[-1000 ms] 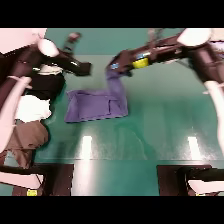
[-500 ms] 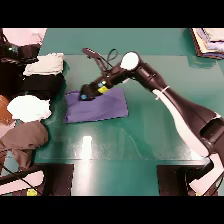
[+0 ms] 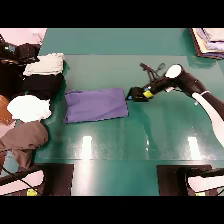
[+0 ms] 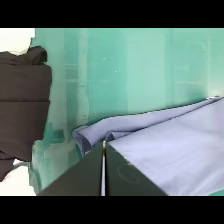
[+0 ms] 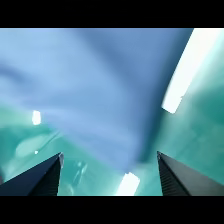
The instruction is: Fold the shirts.
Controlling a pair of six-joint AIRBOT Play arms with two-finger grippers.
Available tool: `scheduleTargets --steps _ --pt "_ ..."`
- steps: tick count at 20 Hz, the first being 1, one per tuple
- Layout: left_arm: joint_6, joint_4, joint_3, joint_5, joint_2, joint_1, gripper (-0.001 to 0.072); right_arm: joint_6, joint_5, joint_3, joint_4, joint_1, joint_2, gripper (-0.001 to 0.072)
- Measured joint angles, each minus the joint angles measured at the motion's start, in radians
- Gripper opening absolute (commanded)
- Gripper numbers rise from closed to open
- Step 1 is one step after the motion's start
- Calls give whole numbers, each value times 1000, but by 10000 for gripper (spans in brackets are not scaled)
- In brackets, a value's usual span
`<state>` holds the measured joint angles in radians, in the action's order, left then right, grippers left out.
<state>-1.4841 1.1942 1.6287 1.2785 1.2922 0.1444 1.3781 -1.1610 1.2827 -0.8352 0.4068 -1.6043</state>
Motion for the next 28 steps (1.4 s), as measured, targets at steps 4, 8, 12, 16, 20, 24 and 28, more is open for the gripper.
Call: scheduleTargets --steps 4,8,12,16,20,24,28 --pt "1 -11 0 -4 0 0 24 -43 45 -28 122 -16 -83 661" --pt "1 -17 0 -6 0 0 23 -72 50 90 233 58 -227 414" --pt "1 -23 0 -5 0 -8 22 -84 57 219 259 122 -320 14" --pt "13 -22 0 -5 0 -71 23 -93 51 256 259 109 -300 13" --pt "23 -21 0 -6 0 -154 22 -77 80 145 161 -37 -129 13" --pt "25 -19 0 -11 0 -212 23 -35 106 -44 39 -328 116 13" --pt "23 -21 0 -20 0 -236 23 -13 131 -215 -37 -718 343 13"
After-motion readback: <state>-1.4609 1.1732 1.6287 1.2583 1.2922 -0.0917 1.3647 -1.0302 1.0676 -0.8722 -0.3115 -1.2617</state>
